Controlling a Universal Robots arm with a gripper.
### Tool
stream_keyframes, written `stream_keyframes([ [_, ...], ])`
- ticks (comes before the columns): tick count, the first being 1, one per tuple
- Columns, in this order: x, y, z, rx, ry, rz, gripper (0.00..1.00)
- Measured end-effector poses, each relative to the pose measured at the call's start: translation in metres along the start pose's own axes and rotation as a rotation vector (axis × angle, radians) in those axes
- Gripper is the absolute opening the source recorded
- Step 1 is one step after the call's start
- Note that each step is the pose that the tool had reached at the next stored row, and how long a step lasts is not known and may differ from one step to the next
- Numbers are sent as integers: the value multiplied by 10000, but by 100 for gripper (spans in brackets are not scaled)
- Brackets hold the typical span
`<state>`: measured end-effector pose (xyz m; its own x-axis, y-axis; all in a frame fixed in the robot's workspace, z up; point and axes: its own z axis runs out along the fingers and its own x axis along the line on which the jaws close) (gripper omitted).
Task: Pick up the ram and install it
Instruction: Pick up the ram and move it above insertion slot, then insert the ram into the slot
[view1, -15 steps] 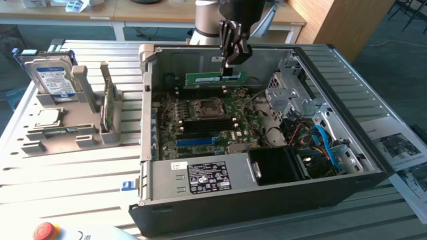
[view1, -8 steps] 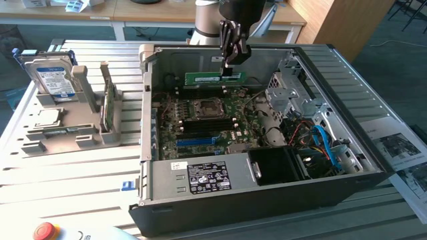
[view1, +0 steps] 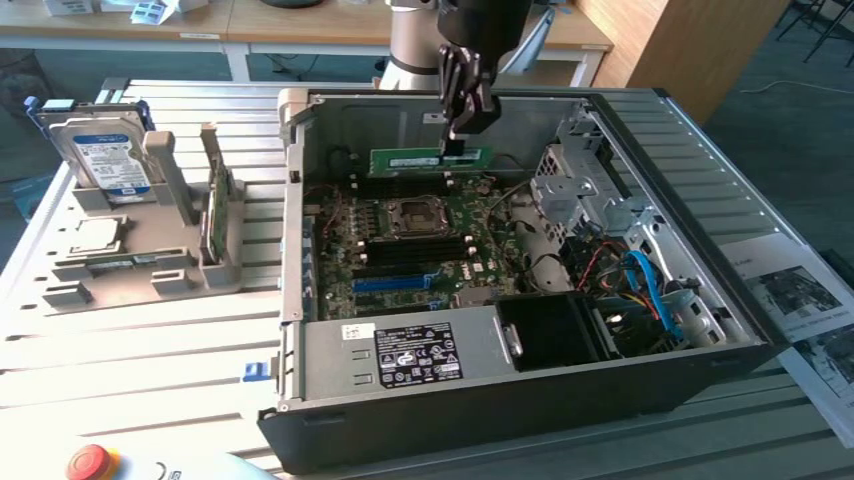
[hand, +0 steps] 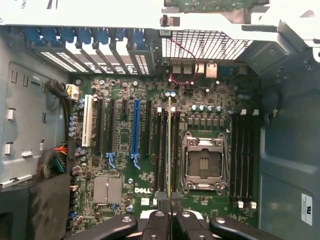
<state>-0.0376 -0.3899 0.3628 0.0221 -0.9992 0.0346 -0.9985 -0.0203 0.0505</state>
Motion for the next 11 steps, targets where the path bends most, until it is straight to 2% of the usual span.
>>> stream_keyframes([
  [11,-1,0,8,1,-1,1,12],
])
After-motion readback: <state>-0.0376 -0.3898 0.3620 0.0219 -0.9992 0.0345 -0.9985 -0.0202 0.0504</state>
